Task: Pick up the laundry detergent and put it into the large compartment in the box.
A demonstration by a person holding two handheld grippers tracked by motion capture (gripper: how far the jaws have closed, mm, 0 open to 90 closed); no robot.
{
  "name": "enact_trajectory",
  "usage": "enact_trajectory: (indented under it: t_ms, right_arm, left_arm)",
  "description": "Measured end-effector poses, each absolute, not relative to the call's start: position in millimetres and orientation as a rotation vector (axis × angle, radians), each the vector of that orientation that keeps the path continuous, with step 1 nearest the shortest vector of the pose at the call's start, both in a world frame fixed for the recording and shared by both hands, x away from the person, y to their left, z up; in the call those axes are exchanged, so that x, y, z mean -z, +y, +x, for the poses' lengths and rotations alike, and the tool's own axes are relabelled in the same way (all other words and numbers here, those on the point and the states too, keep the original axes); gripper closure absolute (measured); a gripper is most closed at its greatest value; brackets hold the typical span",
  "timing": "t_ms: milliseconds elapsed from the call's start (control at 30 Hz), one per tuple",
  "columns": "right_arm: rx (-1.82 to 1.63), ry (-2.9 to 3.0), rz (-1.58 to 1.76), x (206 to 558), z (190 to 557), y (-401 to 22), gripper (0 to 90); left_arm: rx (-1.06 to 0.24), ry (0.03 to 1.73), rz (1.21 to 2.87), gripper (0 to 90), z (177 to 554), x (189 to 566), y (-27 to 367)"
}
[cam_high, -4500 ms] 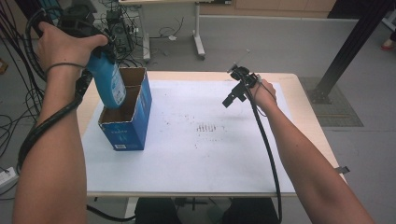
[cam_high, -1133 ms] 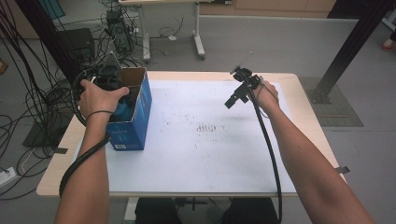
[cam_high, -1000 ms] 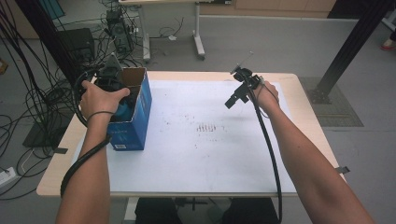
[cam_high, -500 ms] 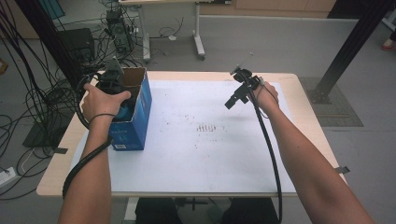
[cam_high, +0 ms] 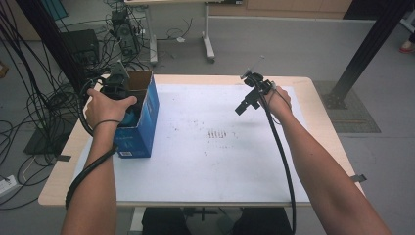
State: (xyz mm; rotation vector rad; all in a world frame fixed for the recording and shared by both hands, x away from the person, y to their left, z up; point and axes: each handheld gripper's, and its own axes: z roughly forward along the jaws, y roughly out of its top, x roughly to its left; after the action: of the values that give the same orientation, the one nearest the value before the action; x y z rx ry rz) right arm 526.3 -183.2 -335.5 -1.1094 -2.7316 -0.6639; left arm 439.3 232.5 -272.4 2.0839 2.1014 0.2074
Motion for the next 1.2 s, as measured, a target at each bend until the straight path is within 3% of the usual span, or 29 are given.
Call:
enact_trajectory:
  t_ms: [1200]
  right_arm:
    - [0.671,-2.727,-1.116,335.0,525.9,-185.0,3.2]
  left_arm:
    - [-0.223,2.097,2.085,37.2,437.9,273.2,229.9]
